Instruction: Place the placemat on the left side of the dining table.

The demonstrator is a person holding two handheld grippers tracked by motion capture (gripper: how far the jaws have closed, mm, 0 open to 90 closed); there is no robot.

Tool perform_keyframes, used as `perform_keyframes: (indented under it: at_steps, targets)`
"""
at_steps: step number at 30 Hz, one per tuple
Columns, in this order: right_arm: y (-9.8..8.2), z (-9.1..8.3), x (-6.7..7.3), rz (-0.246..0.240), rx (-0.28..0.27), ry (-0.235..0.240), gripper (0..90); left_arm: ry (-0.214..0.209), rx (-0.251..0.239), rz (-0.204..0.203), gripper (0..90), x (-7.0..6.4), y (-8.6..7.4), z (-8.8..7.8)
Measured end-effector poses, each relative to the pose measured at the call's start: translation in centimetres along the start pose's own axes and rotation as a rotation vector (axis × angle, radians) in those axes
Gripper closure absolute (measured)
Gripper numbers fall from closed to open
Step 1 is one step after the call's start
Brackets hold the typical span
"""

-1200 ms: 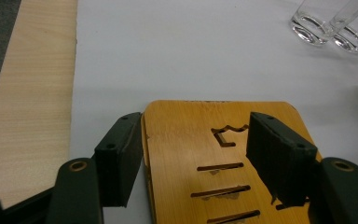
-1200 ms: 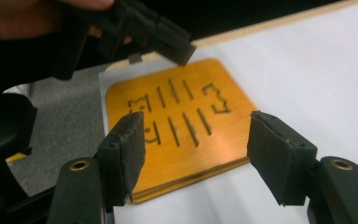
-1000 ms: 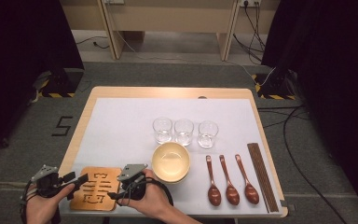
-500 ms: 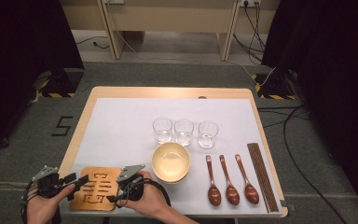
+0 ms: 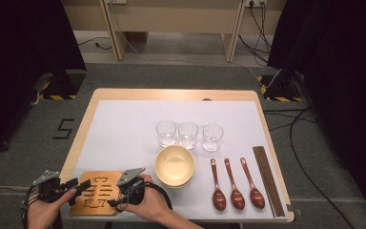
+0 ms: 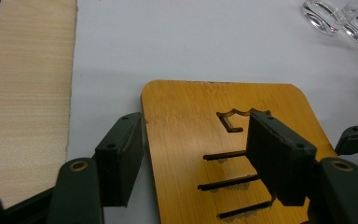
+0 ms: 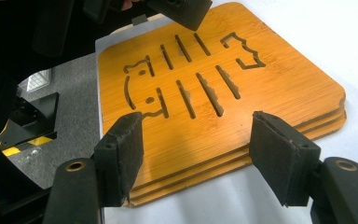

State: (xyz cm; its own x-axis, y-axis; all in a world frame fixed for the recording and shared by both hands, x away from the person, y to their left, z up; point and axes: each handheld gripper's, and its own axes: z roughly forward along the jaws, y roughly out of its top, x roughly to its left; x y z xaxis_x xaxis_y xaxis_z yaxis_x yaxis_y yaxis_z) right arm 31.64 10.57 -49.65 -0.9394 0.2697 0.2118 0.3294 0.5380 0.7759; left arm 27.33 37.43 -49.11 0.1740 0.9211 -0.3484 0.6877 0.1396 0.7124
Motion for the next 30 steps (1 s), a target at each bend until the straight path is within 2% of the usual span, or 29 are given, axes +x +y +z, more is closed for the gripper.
perform_keyframes:
  at_steps: [5, 8, 14, 16, 20, 25, 26, 30]
  targets:
    - [0.15, 0.19, 0.01, -0.009, 0.001, 0.000, 35.3, 0.004, 0.004, -0.009, 35.7, 0.23, -0.10, 0.01]
    - [0.17, 0.20, 0.11, 0.008, 0.007, -0.001, 35.1, 0.007, 0.009, -0.017, 35.7, 0.35, -0.19, 0.00]
    - [0.25, 0.28, 0.16, -0.019, 0.007, -0.003, 35.0, 0.011, 0.015, -0.024, 35.8, 0.43, -0.25, -0.08]
    - [0.25, 0.31, 0.33, -0.006, 0.010, -0.001, 35.0, 0.010, 0.017, -0.024, 35.8, 0.44, -0.25, -0.11]
    - [0.29, 0.32, 0.41, -0.029, 0.010, -0.001, 34.9, 0.009, 0.020, -0.024, 35.8, 0.49, -0.27, -0.08]
    - [0.45, 0.34, 0.44, -0.015, 0.000, 0.009, 34.9, 0.009, 0.017, -0.034, 35.9, 0.52, -0.32, -0.05]
    - [0.48, 0.40, 0.36, -0.030, -0.001, 0.005, 34.8, 0.010, 0.018, -0.033, 35.9, 0.54, -0.32, -0.05]
    - [0.50, 0.50, 0.40, -0.027, -0.003, 0.008, 34.9, 0.007, 0.020, -0.035, 35.9, 0.58, -0.36, -0.01]
